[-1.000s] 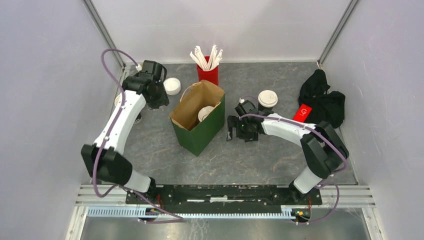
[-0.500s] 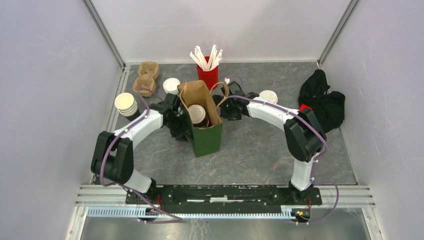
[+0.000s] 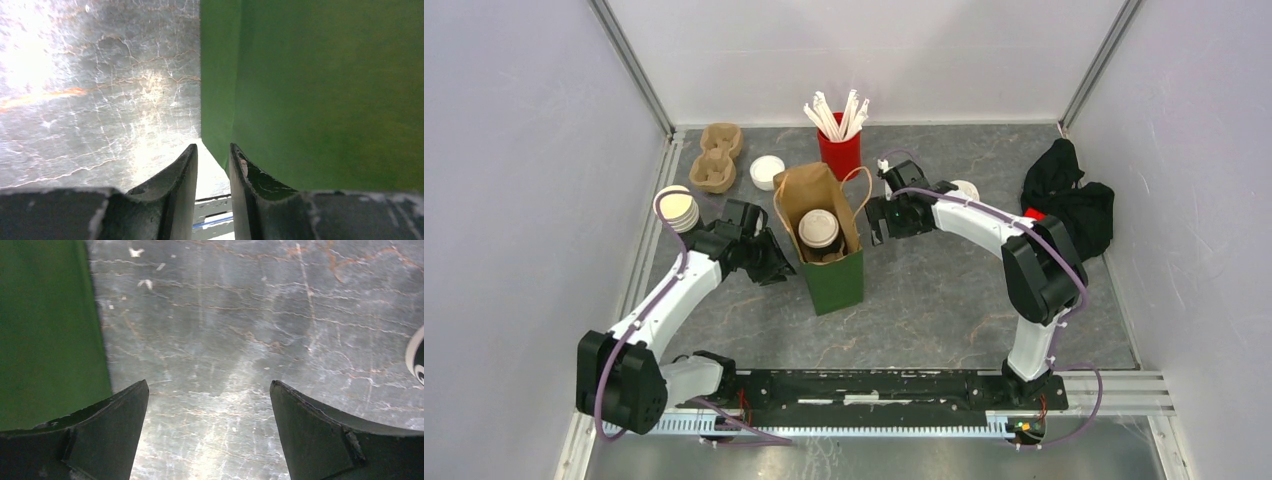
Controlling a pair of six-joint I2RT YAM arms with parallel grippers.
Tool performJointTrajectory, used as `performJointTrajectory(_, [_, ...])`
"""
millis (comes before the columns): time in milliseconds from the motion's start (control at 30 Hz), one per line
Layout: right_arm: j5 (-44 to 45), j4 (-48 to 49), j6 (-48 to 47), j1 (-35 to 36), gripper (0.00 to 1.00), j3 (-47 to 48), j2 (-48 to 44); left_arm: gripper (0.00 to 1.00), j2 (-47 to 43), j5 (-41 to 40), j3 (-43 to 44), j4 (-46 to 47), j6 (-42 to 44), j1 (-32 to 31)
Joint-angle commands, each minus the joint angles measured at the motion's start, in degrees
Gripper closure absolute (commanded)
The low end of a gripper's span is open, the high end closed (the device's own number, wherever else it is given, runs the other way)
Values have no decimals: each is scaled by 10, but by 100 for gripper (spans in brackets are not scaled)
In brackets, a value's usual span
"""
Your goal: Pack the takeout coffee
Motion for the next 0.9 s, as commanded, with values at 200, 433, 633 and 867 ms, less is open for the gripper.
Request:
performJointTrajectory(200, [-94,22,64,31,2,111,50,69,-33,128,-166,281,-317,-40])
performJointTrajectory(433, [-127,13,38,32,2,176,88,70,15,46,-183,438,-496,-168])
performJointTrajectory(633, [-9,-96,-43,9,2,242,75,66,-25,-2,-167,350,-485,-184])
performJointTrajectory(867, [165,-215,-129,-28,2,304,38,50,-244,-37,-241,186,-530,-162])
